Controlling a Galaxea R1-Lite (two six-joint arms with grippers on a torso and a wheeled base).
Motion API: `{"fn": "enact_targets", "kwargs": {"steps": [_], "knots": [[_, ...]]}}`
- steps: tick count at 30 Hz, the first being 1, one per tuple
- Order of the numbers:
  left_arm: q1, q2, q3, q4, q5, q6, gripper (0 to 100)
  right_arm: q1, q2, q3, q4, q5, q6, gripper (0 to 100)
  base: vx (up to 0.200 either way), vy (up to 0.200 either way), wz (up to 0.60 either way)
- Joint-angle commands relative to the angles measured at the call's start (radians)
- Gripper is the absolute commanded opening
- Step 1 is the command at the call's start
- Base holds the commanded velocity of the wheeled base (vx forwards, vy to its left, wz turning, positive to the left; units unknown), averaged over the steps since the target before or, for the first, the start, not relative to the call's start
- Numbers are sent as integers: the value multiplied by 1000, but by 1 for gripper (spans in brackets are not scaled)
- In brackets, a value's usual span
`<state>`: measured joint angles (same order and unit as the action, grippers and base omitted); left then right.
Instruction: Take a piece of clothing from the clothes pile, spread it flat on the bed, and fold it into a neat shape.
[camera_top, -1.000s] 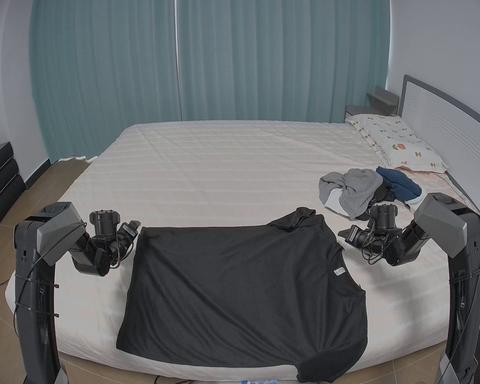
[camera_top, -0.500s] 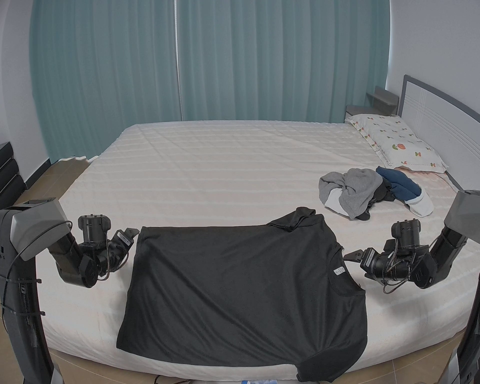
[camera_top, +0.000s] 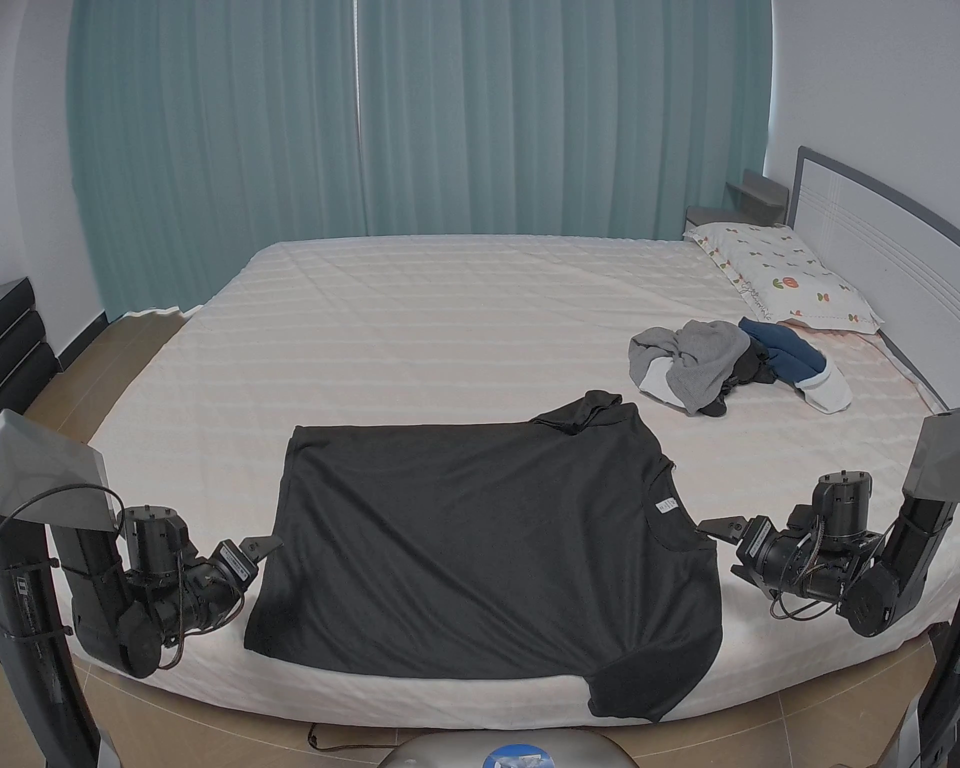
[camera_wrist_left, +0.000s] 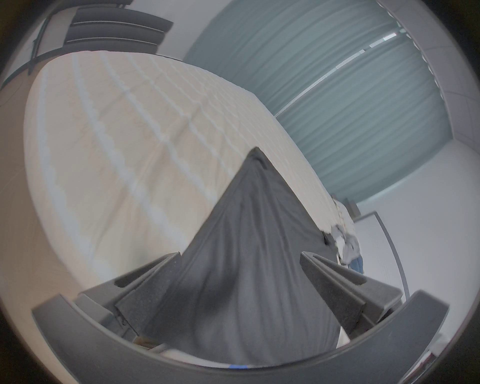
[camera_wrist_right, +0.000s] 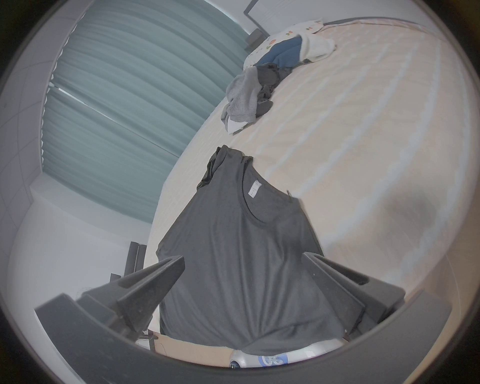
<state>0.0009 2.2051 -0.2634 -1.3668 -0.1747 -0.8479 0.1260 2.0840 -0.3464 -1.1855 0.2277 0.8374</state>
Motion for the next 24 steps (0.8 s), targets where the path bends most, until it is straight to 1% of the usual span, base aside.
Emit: {"fn": "enact_targets", "kwargs": {"steps": [1,2,4,6,8,15,24], "knots": [[-1,28,119,-63,-40,76,100,-8,74,58,-57,4,26,100,0,0,0],[-2,48,127,-66,-39,108,100,-9,85,56,-60,4,26,100,0,0,0],[-2,62,133,-67,-39,133,100,-9,88,55,-60,4,26,100,0,0,0],[-1,88,151,-72,-34,187,100,-6,91,53,-60,4,28,100,0,0,0],[-1,97,151,-80,-29,201,100,-6,90,53,-60,6,28,100,0,0,0],[-7,127,139,-90,-26,205,100,-8,97,47,-62,16,28,100,0,0,0],[-21,200,122,-196,-23,228,100,-5,97,49,-62,16,29,100,0,0,0]]}}
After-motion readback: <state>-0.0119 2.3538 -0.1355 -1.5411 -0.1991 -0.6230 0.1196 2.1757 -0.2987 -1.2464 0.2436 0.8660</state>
